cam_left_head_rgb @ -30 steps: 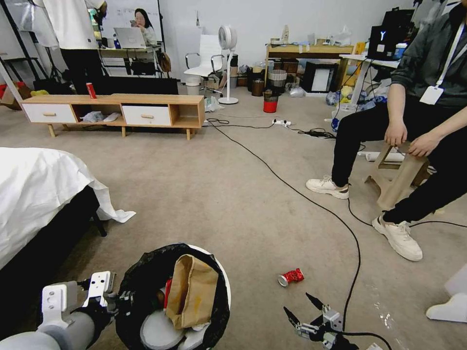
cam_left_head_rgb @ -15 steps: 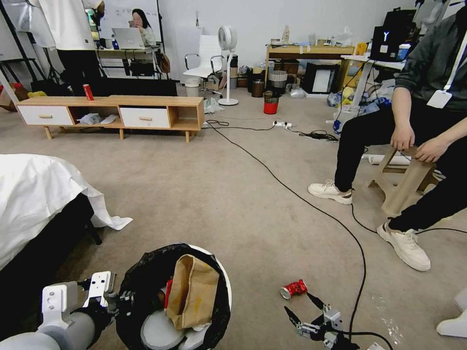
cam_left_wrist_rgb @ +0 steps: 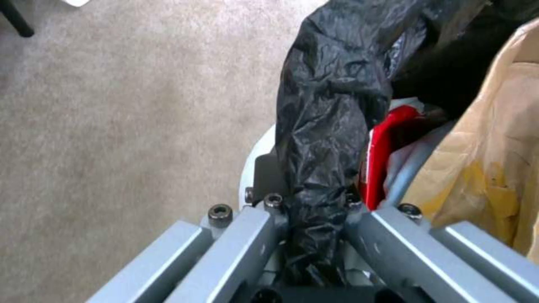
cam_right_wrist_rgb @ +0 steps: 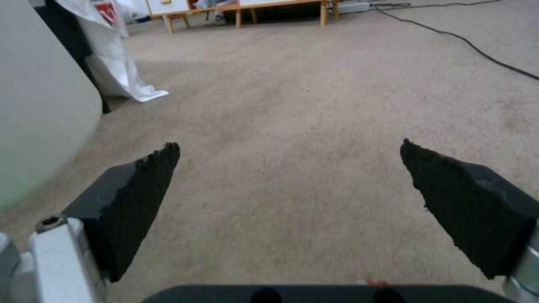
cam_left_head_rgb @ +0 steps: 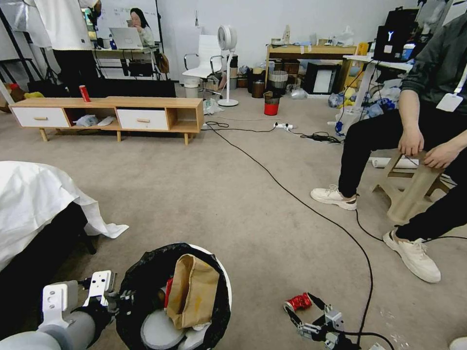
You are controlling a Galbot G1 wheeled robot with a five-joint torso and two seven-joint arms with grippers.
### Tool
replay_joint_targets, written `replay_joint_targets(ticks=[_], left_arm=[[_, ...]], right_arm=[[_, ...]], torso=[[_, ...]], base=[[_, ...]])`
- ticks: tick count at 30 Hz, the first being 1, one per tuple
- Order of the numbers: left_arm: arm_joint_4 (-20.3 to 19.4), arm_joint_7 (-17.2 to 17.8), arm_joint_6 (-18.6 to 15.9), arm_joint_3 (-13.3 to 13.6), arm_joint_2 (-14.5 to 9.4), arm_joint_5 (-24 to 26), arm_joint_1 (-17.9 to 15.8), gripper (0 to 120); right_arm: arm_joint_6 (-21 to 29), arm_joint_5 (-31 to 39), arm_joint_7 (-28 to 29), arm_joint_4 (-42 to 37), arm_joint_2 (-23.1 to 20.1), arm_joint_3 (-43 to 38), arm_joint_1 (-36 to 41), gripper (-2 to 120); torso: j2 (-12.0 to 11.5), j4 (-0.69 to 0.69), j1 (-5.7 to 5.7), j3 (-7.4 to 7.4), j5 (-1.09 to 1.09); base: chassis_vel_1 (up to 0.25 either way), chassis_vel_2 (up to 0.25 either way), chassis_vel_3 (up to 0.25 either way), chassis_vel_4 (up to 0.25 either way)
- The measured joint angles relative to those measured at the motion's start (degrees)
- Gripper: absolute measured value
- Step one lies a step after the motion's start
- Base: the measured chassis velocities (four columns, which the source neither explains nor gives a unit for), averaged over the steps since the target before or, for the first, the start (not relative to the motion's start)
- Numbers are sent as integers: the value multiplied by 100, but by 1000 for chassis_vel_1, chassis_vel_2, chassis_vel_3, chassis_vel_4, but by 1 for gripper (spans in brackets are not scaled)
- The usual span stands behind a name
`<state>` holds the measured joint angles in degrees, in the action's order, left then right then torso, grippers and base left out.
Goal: Pick up the trash bin and place the garbage on the floor into it.
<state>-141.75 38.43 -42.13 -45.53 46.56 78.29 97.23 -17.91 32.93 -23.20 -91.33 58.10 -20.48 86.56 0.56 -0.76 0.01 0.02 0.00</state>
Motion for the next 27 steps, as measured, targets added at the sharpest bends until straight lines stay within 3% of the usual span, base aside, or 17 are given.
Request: replay_joint_targets(ticks=[17,27], left_arm=[[9,-7,0,-11,1,3,-4,1],[2,-7,0,-16,20,6,-9,1]], right_arm=[[-94,-108,95,86,27,57,63,100],[129,-301,823,76,165,202,-10,100]], torso=[[0,0,0,0,0],[0,0,0,0,0]], base=[[-56,59,62,-63],[0,0,0,0]])
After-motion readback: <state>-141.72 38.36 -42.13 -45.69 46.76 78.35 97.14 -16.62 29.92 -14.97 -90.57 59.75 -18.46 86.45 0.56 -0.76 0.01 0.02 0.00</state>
